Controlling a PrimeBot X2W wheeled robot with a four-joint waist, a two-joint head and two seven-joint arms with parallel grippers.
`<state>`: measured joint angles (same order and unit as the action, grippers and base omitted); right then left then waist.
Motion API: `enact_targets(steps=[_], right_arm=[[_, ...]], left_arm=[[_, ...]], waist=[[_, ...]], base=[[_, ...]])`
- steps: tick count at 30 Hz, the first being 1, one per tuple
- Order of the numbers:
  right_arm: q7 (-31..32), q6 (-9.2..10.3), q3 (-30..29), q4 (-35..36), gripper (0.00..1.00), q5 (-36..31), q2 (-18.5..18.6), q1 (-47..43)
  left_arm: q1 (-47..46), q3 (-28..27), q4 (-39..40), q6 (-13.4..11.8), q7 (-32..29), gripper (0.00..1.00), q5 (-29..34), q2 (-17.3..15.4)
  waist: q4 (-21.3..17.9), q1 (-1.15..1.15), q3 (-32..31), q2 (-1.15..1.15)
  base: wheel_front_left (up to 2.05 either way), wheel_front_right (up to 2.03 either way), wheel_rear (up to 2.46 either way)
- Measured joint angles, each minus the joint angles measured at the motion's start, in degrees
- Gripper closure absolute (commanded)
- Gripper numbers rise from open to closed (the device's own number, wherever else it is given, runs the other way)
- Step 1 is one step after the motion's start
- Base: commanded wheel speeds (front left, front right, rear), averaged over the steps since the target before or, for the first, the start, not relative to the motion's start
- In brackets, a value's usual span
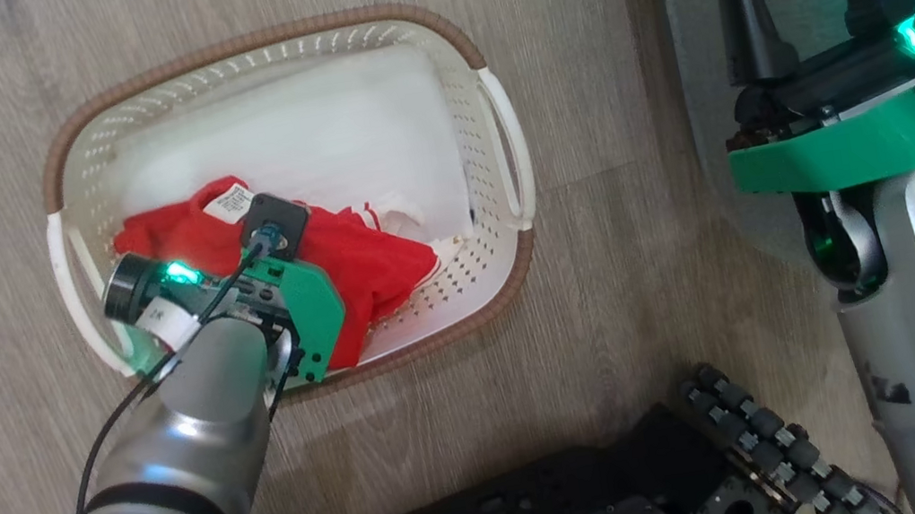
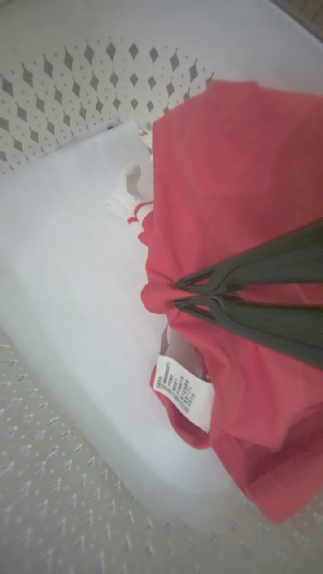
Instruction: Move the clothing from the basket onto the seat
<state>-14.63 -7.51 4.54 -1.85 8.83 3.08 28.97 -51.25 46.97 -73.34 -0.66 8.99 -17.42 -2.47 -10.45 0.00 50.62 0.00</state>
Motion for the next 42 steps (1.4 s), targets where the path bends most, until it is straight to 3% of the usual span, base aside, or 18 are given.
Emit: enact_targets(steps=[8, 14, 29, 42], right_arm=[[0.0, 0.00, -0.5, -2.7, 0.00, 0.3, 0.0, -0.5], [0.0, 0.00, -1.2, -6.1, 0.00, 0.3, 0.0, -2.5], [0.0, 0.00, -3.9, -14.6, 0.00, -0.8, 0.0, -15.4], [0.0, 0.00, -2.1, -18.5, 0.00, -0.1, -0.1, -23.0]], left_arm=[[1.9, 0.7, 0.5, 1.4, 3.1, 1.00, -1.0, 0.0], [5.2, 0.6, 5.4, 2.2, 4.8, 1.00, -3.9, 0.0], [15.7, -4.4, 25.2, 1.2, 5.2, 1.00, -5.0, -1.0], [17.8, -5.3, 32.7, 2.2, 5.1, 1.00, -4.9, -1.7]], waist=[[0.6, 0.00, -5.4, 0.00], [1.6, 0.00, -12.1, 0.00], [5.3, 0.00, -34.8, 0.01], [7.9, -0.01, -52.6, 0.01]], base=[[0.00, 0.00, 0.00], [0.00, 0.00, 0.00], [0.00, 0.00, 0.00], [0.00, 0.00, 0.00]])
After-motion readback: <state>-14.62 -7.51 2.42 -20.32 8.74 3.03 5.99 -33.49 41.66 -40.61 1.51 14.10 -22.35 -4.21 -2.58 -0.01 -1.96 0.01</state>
